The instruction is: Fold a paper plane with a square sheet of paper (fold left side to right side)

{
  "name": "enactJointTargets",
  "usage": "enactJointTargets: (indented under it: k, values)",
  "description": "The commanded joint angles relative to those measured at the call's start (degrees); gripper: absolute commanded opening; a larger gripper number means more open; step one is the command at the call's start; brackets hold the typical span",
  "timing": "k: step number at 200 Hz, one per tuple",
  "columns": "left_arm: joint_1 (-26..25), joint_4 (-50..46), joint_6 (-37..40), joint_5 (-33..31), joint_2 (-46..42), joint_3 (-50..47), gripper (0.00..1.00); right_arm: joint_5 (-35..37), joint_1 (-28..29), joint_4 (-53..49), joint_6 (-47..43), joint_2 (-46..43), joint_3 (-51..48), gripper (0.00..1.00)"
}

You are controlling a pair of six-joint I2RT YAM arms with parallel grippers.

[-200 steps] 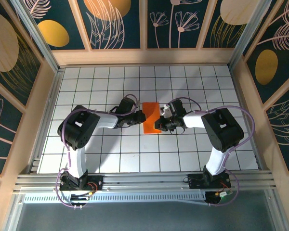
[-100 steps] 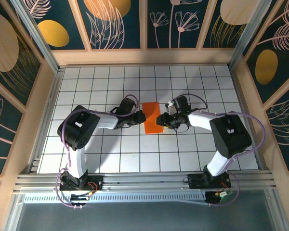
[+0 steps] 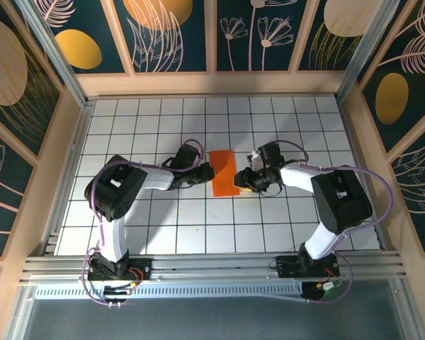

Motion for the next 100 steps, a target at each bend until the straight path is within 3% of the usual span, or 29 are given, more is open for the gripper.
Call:
enactJointTargets:
  k: [1,47,100]
  values:
    - [-0.59,-3.03,-0.16,-1.51,0.95,-1.75,0.0,-1.28,0.64,0.25,0.75,1.54,-1.13,0.42]
    - [-0.67,-2.85,-0.39,-1.42,1.04,-1.88,0.0,-2.1,0.96,1.4,1.16,2.95,-1.61,0.42]
    - [-0.61,-2.99,-0.16,-1.29,0.86,-1.91,0.0,-5.0,0.99,4.46,2.91,2.39,-1.32,0.34]
